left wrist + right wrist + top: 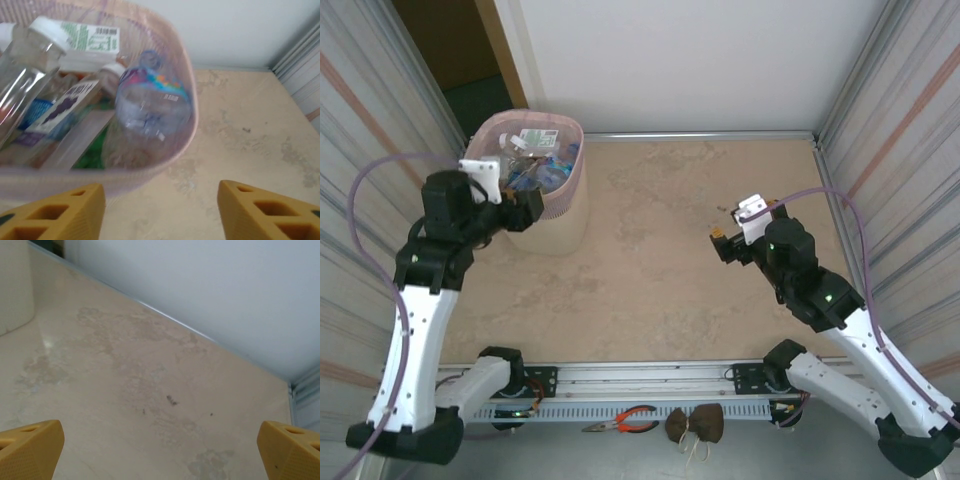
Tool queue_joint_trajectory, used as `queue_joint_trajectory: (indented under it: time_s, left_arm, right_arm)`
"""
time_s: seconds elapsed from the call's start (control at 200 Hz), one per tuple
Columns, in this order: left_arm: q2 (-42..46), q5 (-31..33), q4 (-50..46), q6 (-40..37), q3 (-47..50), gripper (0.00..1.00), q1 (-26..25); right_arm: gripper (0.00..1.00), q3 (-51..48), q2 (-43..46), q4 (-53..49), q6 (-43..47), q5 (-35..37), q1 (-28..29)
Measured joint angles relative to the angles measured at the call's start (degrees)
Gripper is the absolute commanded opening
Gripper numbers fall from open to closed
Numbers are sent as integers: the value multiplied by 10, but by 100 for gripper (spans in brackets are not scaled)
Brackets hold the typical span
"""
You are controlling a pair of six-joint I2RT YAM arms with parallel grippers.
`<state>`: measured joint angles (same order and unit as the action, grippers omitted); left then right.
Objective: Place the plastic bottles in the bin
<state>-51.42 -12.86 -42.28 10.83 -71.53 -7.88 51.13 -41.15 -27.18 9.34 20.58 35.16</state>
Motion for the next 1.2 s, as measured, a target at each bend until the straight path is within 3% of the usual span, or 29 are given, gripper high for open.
queue_joint_trajectory:
  time_s: [0.321, 0.566, 0.867, 1.197]
  left_arm:
    - [150, 72, 28, 43, 200, 98, 0]
    - [140, 162, 99, 41, 341, 99, 0]
    - [109, 174, 351, -69, 510, 99, 0]
    - [-103, 137, 671, -154, 563, 99, 20]
  right_arm:
    - [99, -116, -13, 62, -54, -16, -122]
    - [99, -216, -67, 197, -97, -13, -234]
    - [99, -317, -162, 426, -133, -29, -294]
    - [99, -337, -335, 658, -133, -61, -311]
